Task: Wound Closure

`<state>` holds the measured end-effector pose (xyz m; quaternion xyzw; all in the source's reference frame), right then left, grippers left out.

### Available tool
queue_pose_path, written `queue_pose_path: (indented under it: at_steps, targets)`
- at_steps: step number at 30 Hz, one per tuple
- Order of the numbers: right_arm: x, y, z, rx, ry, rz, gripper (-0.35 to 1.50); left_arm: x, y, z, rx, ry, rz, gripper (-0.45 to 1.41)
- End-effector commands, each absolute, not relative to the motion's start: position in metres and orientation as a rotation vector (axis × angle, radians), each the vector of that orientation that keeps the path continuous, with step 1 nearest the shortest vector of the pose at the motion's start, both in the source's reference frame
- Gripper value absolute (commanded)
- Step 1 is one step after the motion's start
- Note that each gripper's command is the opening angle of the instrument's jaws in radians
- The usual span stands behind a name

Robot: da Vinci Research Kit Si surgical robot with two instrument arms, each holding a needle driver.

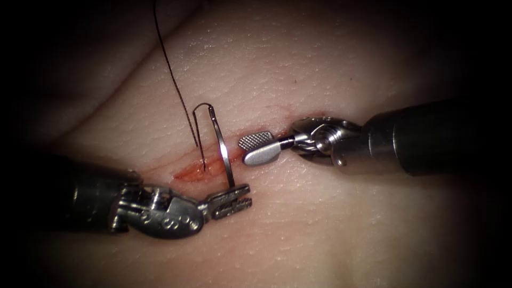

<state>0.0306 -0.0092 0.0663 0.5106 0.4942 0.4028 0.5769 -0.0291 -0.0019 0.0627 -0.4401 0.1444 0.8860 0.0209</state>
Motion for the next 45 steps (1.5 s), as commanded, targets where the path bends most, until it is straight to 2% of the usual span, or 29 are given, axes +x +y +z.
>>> queue_pose_path:
  at_steps: [1,16,28,31,32,33,34,35,42,43,44,45]
  targets:
    - [0.0315,-0.0093,0.0664,1.198,1.156,0.944,1.08,-0.0296,-0.0025,0.0633,-1.359,0.437,2.750,-0.45]
    - [0.0340,-0.0091,0.0652,1.203,1.136,0.948,1.08,-0.0301,-0.0028,0.0637,-1.335,0.470,2.792,-0.45]
    - [0.0357,-0.0093,0.0651,1.186,1.111,0.951,0.96,-0.0302,-0.0030,0.0636,-1.342,0.460,2.795,-0.45]
    - [0.0357,-0.0092,0.0651,1.185,1.108,0.951,0.76,-0.0303,-0.0030,0.0635,-1.342,0.460,2.795,-0.45]
    - [0.0357,-0.0092,0.0651,1.185,1.108,0.951,0.76,-0.0303,-0.0030,0.0635,-1.342,0.460,2.795,-0.45]
    - [0.0355,-0.0091,0.0652,1.185,1.105,0.950,0.47,-0.0302,-0.0030,0.0634,-1.346,0.458,2.794,-0.45]
    - [0.0354,-0.0090,0.0652,1.188,1.102,0.947,-0.11,-0.0302,-0.0030,0.0634,-1.345,0.458,2.794,-0.45]
    - [0.0351,-0.0090,0.0653,1.187,1.081,0.945,-0.35,-0.0303,-0.0031,0.0633,-1.345,0.457,2.794,-0.45]
    - [0.0345,-0.0083,0.0659,1.121,1.081,0.921,-0.35,-0.0303,-0.0029,0.0628,-1.349,0.455,2.796,-0.45]
    - [0.0345,-0.0082,0.0660,1.109,1.091,0.910,-0.35,-0.0303,-0.0028,0.0628,-1.349,0.455,2.796,-0.33]
    - [0.0344,-0.0081,0.0660,1.093,1.109,0.898,-0.35,-0.0304,-0.0028,0.0628,-1.349,0.460,2.800,0.17]
    - [0.0344,-0.0079,0.0662,1.064,1.135,0.873,-0.35,-0.0304,-0.0029,0.0627,-1.348,0.425,2.766,0.88]
